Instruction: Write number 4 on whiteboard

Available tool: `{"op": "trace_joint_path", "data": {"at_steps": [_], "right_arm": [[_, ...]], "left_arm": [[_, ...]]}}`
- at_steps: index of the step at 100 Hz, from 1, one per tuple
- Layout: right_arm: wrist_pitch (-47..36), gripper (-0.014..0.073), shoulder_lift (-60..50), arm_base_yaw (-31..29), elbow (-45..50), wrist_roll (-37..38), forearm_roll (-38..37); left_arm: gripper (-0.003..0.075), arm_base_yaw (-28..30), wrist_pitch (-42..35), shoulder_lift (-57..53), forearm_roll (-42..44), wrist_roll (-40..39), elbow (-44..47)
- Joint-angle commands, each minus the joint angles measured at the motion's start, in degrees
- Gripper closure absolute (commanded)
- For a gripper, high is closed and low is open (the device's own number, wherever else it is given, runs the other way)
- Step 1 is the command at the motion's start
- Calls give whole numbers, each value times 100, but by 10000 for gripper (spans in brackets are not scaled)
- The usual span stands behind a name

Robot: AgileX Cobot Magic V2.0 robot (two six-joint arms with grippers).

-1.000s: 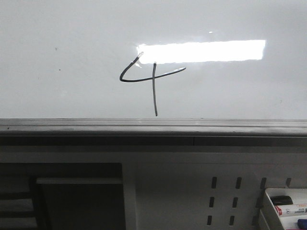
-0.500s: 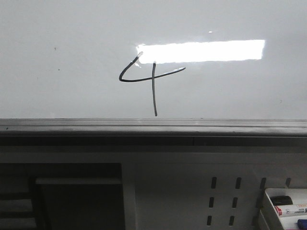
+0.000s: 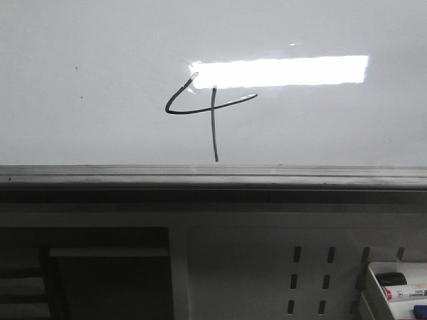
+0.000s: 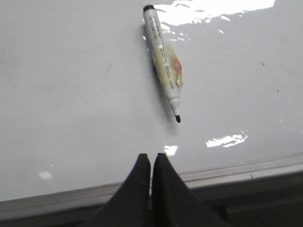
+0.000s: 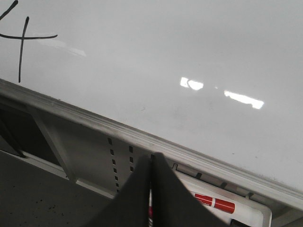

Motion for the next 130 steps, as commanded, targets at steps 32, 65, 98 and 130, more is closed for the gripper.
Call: {"op": "trace_joint_path", "data": {"at_steps": [32, 65, 98, 130], "right_arm": [[-378, 662, 22, -24, -164, -20, -172], [-386, 662, 22, -24, -164, -20, -172], [-386, 662, 22, -24, -164, -20, -172], [-386, 662, 22, -24, -164, -20, -172]], "left_arm": [[741, 17, -2536, -795, -42, -51, 1234], [741, 17, -2441, -1005, -84, -125, 1234], [741, 29, -2408, -1004, 706, -740, 1234], [741, 29, -2387, -1004, 706, -834, 1234]]}}
